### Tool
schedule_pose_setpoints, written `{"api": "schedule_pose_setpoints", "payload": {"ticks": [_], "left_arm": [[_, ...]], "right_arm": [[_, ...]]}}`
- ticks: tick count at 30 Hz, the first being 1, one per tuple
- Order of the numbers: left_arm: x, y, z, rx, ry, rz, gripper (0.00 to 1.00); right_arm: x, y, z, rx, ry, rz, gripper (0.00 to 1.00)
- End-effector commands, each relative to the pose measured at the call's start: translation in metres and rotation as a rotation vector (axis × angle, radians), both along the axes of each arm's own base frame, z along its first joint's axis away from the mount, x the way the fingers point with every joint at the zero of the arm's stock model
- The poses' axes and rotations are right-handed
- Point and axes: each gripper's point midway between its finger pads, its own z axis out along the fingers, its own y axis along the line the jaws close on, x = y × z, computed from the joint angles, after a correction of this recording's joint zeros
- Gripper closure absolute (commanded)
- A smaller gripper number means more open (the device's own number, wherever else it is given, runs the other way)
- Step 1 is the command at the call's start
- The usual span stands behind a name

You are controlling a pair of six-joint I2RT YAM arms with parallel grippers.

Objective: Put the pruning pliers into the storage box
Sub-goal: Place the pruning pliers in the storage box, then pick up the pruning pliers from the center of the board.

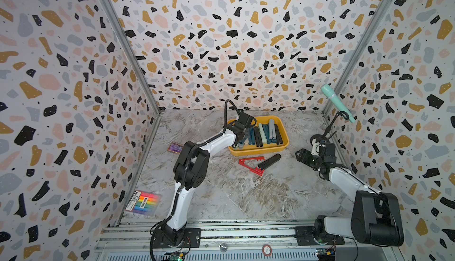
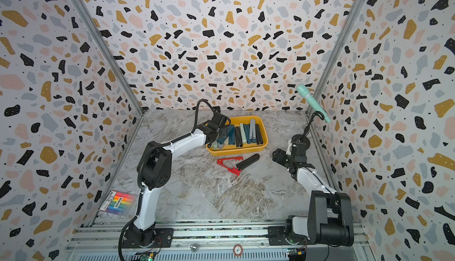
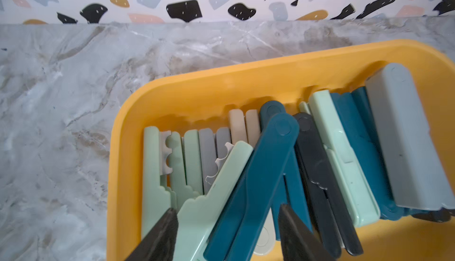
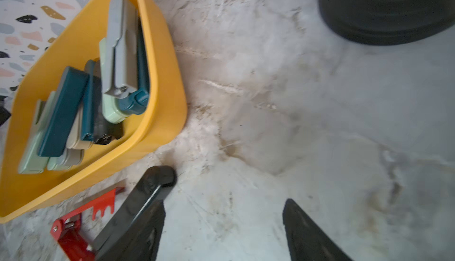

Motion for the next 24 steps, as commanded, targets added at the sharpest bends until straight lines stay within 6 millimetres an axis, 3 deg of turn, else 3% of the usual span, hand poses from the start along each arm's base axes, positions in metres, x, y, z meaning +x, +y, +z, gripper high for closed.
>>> {"api": "schedule_pose_setpoints", "payload": {"ticks": [1, 5, 8, 14, 24], "left_arm": [[-0.004, -0.002, 0.037, -0.011, -0.101, -0.007, 0.35], [-0.022, 0.001, 0.055, -0.033, -0.166, -0.017, 0.32], [-0.036, 0.011, 0.062, -0.058, -0.197, -0.014, 0.26], [-0.065, 0.041, 0.067, -0.069, -0.245, 0.017, 0.14], [-0.092, 0.071, 0.041, 0.012, -0.218, 0.028, 0.13]], "right_arm": [[-0.008, 0.03, -0.01, 0.076, 0.052, -0.025, 0.23], [-0.018, 0.074, -0.02, 0.123, 0.109, -0.009, 0.23], [-0.019, 0.094, -0.026, 0.114, 0.144, -0.006, 0.23], [-0.012, 0.113, -0.039, 0.067, 0.208, 0.0, 0.24], [0.007, 0.129, -0.04, 0.022, 0.237, -0.02, 0.23]]}}
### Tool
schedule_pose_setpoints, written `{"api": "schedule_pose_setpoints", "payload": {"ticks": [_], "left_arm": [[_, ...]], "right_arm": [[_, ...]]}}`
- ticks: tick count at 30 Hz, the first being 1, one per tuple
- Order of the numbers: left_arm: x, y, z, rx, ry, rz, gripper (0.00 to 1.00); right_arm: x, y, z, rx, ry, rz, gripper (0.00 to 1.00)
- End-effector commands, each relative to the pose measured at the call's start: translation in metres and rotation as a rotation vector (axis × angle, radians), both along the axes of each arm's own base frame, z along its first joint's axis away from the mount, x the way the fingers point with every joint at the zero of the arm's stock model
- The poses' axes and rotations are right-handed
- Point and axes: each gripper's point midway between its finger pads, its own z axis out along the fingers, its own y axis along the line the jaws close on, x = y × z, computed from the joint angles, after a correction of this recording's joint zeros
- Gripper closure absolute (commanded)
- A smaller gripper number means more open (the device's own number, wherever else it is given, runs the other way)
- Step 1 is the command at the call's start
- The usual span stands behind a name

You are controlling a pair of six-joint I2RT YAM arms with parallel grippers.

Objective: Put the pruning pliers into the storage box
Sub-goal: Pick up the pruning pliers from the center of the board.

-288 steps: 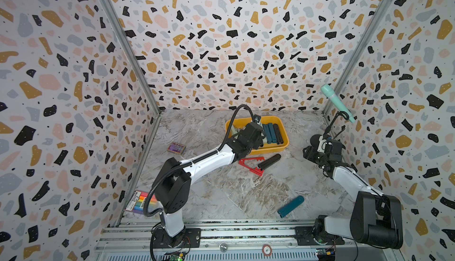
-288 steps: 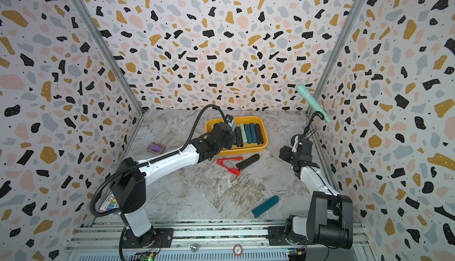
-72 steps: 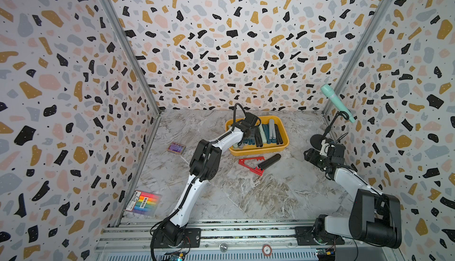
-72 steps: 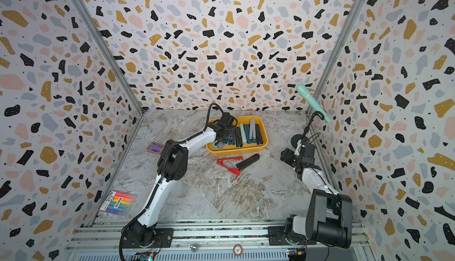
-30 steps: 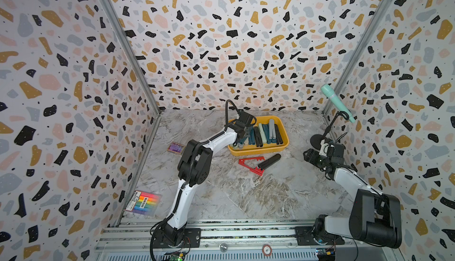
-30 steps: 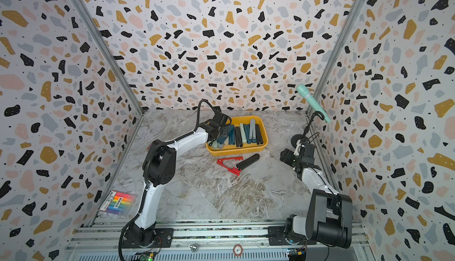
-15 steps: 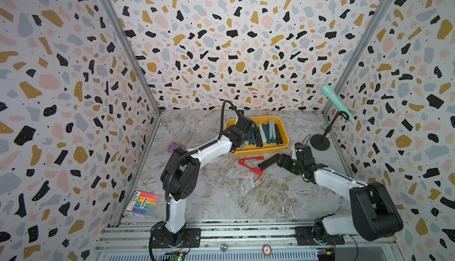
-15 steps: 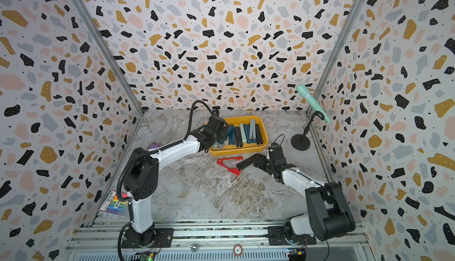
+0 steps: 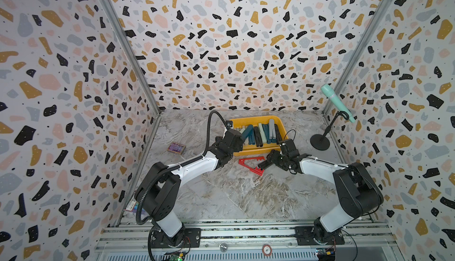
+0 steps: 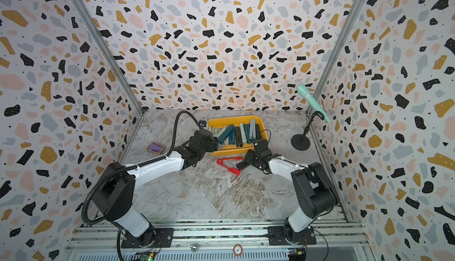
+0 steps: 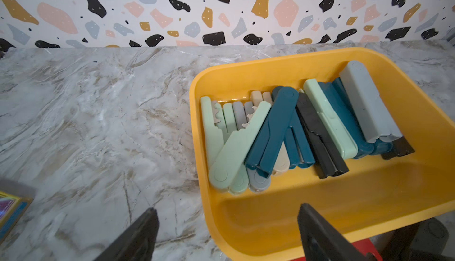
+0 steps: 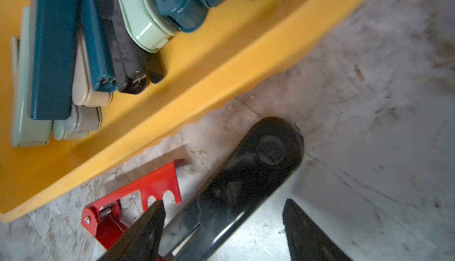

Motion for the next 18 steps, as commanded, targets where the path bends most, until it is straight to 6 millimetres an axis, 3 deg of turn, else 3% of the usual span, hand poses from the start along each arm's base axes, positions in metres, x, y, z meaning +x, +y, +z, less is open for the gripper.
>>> {"api": "schedule_pose_setpoints", "payload": {"ticks": [1, 12, 18], "left_arm": [[0.0, 0.008, 0.009, 0.017, -0.05, 0.018, 0.13], [-0.011, 0.029, 0.013, 0.057, -0.079, 0.057, 0.12], [-0.018, 0.04, 0.015, 0.083, -0.088, 0.072, 0.11]], "right_arm": [[0.003, -0.001, -0.003, -0.038, 0.034, -0.029, 0.23], [0.006, -0.006, -0.031, -0.184, 0.145, 0.006, 0.29], [-0.004, -0.019, -0.039, -0.262, 0.191, 0.029, 0.37]]}}
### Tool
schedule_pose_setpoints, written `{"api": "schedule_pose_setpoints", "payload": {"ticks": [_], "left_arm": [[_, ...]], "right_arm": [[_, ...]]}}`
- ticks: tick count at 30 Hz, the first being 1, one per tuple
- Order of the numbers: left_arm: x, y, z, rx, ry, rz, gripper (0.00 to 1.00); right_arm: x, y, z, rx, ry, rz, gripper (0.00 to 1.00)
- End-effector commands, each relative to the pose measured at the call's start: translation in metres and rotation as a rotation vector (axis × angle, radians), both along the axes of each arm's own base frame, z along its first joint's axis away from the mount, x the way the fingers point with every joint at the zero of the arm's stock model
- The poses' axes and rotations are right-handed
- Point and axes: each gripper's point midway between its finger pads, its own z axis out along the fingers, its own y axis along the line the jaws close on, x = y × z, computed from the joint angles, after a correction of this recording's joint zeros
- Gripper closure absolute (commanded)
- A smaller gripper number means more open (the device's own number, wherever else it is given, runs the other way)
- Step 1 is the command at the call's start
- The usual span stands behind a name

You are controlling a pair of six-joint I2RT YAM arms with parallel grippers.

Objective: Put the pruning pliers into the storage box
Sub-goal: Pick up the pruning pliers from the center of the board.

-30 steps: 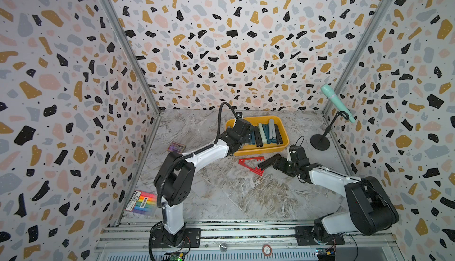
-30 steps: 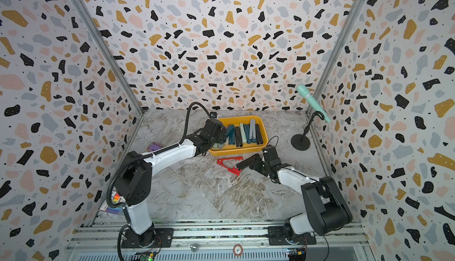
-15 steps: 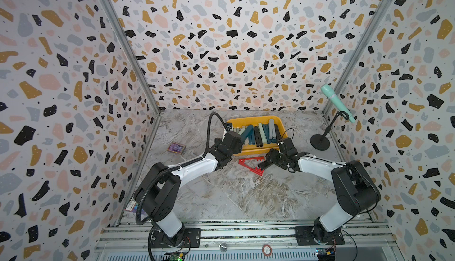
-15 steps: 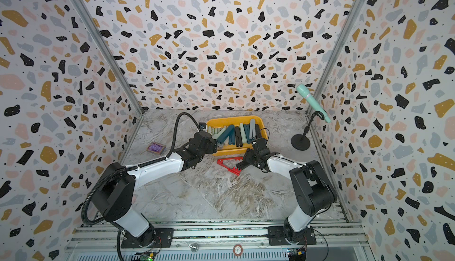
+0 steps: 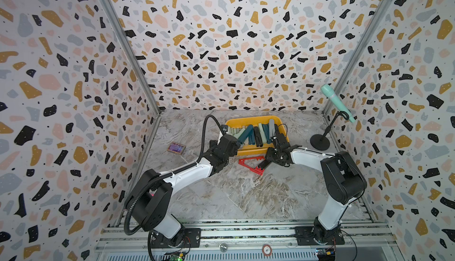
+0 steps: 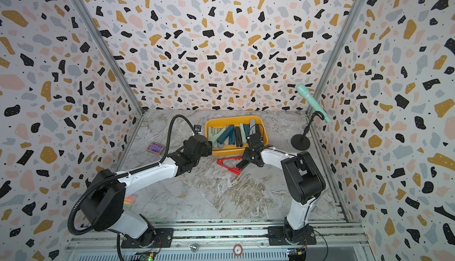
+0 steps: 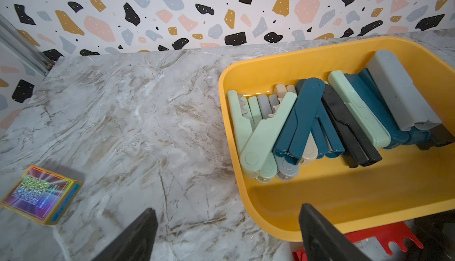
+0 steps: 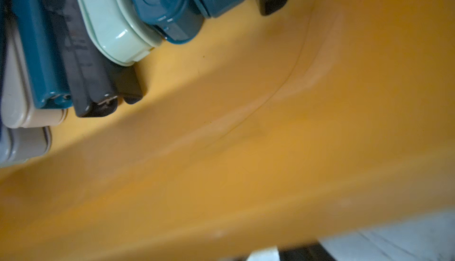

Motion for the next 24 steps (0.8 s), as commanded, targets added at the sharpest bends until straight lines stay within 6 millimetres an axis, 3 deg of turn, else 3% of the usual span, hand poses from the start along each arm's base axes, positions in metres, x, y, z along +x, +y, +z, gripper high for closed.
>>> {"api": "schedule_pose_setpoints", "payload": {"ticks": [1, 8, 15, 19, 24], "left_arm": [[-0.001, 0.011, 0.011, 0.021, -0.047, 0.034, 0.11], [-0.005, 0.023, 0.018, 0.056, -0.067, 0.061, 0.09], [-0.007, 0.025, 0.02, 0.057, -0.068, 0.063, 0.08], [-0.007, 0.02, 0.014, 0.034, -0.055, 0.045, 0.08], [-0.009, 0.019, 0.013, 0.013, -0.05, 0.041, 0.08]], "right_arm": [[-0.028, -0.024, -0.021, -0.121, 0.117, 0.017, 0.38], [-0.046, -0.055, -0.036, -0.235, 0.193, 0.085, 0.51], [-0.053, -0.089, -0.023, -0.258, 0.16, 0.111, 0.52], [-0.052, -0.091, -0.018, -0.254, 0.142, 0.216, 0.5], [-0.062, -0.083, -0.027, -0.217, 0.181, 0.291, 0.45]]}}
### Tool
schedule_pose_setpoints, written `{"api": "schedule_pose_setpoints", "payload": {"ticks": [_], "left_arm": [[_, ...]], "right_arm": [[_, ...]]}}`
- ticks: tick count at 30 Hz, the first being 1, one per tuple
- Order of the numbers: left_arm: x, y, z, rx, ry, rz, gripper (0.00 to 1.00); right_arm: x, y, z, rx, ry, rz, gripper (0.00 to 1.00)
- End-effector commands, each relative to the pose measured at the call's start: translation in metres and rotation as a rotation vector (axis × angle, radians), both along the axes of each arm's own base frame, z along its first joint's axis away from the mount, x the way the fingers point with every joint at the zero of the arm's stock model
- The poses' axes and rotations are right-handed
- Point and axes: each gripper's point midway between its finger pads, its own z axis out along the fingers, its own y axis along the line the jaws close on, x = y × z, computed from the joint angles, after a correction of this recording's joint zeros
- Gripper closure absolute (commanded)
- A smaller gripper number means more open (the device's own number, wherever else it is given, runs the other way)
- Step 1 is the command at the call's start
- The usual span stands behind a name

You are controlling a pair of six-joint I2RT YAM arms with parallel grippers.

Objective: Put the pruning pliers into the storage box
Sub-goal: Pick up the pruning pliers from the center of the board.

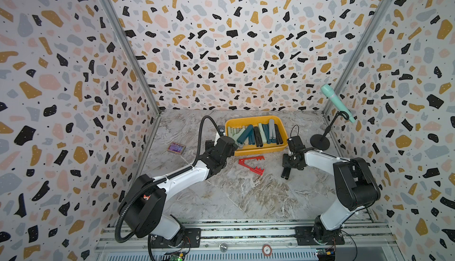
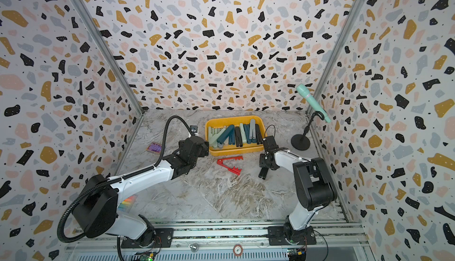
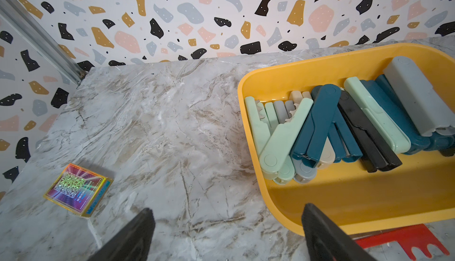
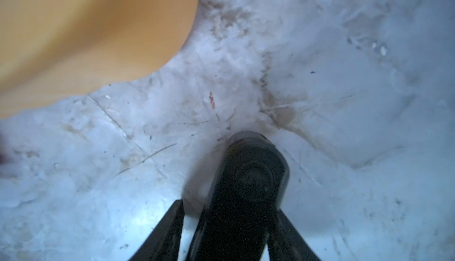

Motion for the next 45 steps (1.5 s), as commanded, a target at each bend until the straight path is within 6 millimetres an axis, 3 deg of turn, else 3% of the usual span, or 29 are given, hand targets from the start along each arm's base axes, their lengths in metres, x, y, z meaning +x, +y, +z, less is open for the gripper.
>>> {"api": "schedule_pose_setpoints", "payload": {"ticks": [1, 3, 7, 11, 13, 16, 20, 23, 30, 31, 34, 37, 45], "left_arm": [[-0.002, 0.003, 0.004, -0.026, -0.019, 0.005, 0.07], [-0.003, 0.006, 0.006, -0.03, -0.029, 0.015, 0.06], [-0.003, 0.009, 0.008, -0.041, -0.038, 0.024, 0.04], [-0.002, 0.011, 0.005, -0.053, -0.033, 0.031, 0.04], [-0.002, 0.01, 0.005, -0.06, -0.031, 0.031, 0.04], [-0.003, 0.01, 0.002, -0.066, -0.025, 0.032, 0.04], [-0.003, 0.01, 0.001, -0.071, -0.022, 0.032, 0.04], [-0.003, 0.01, 0.002, -0.072, -0.024, 0.032, 0.03], [-0.005, 0.012, 0.002, -0.07, -0.024, 0.031, 0.03], [-0.005, 0.012, 0.001, -0.069, -0.023, 0.032, 0.03], [-0.005, 0.012, 0.002, -0.072, -0.025, 0.032, 0.03], [-0.005, 0.012, 0.001, -0.071, -0.025, 0.033, 0.03], [-0.007, 0.015, 0.001, -0.072, -0.026, 0.04, 0.03]], "right_arm": [[-0.033, 0.003, -0.019, 0.01, 0.131, 0.083, 0.45], [-0.035, 0.003, -0.022, 0.012, 0.136, 0.081, 0.48], [-0.036, 0.003, -0.022, 0.046, 0.132, 0.066, 0.63], [-0.03, -0.002, -0.013, 0.057, 0.08, 0.044, 0.8], [-0.025, -0.003, -0.004, 0.077, 0.043, 0.035, 0.83], [-0.019, -0.004, 0.004, 0.08, 0.015, 0.041, 0.82], [-0.02, -0.008, 0.0, 0.056, 0.044, 0.043, 0.62], [-0.024, -0.012, -0.007, 0.049, 0.075, 0.031, 0.54], [-0.026, -0.011, -0.012, 0.06, 0.087, 0.031, 0.5], [-0.027, -0.011, -0.012, 0.06, 0.091, 0.031, 0.53], [-0.028, -0.01, -0.012, 0.07, 0.093, 0.031, 0.81], [-0.028, -0.009, -0.011, 0.083, 0.088, 0.027, 0.99], [-0.018, -0.017, 0.015, 0.076, 0.001, -0.004, 1.0]]}}
